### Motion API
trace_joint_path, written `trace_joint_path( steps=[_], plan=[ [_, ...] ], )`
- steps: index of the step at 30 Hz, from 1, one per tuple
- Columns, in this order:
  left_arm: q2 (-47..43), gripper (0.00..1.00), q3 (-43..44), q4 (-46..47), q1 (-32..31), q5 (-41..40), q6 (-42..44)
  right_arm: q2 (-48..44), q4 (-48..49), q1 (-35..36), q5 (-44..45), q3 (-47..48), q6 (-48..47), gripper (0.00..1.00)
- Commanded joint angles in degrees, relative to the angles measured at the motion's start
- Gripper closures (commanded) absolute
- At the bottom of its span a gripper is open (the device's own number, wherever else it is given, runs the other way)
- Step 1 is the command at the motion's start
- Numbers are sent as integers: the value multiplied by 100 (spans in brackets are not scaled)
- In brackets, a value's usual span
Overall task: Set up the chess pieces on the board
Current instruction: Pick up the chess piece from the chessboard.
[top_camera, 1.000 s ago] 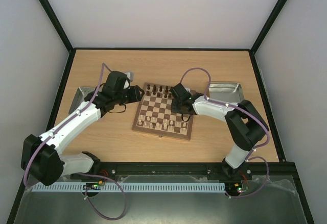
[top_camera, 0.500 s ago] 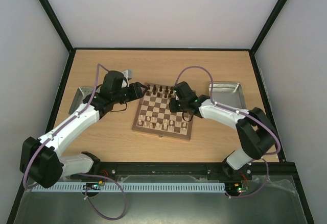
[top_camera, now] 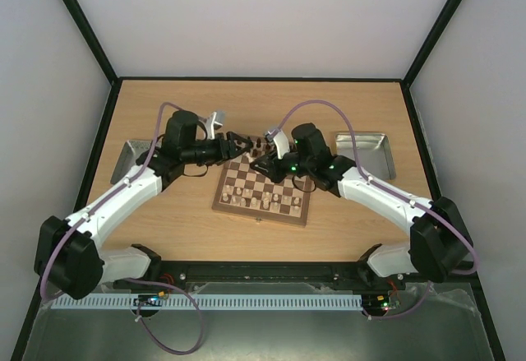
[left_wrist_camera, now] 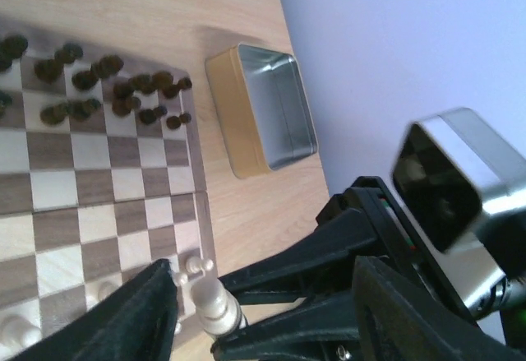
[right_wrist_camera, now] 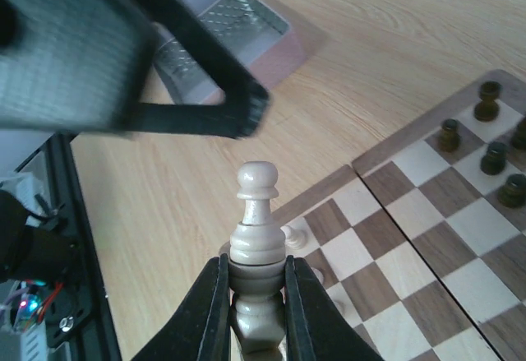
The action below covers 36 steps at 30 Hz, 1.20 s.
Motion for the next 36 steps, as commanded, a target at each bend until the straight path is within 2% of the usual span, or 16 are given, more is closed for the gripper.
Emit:
trace_joint_path(
  steps=[1,22,25,29,33,36],
  plan=[
    [226,44,154,-185,31,439,-91,-155,133,-14,-512,28,-408,89],
    [566,93,-27,-14,-13,605,-431,-115,585,-13,-362,-26,7,88],
    [574,97,-13,49,-13,581,-542,-158,640,-16,-346,-44,153,80],
    [620,98,38,169,5,501,-833,-194,691,-18,-392,-85,484,64],
    [704,98,103,334,64,402,-1167,-340,1186,-13,-362,-372,1141,48],
    [754,98,98,588,153,411,-1503,-526,1797,-13,-189,-701,1970,42]
  ],
)
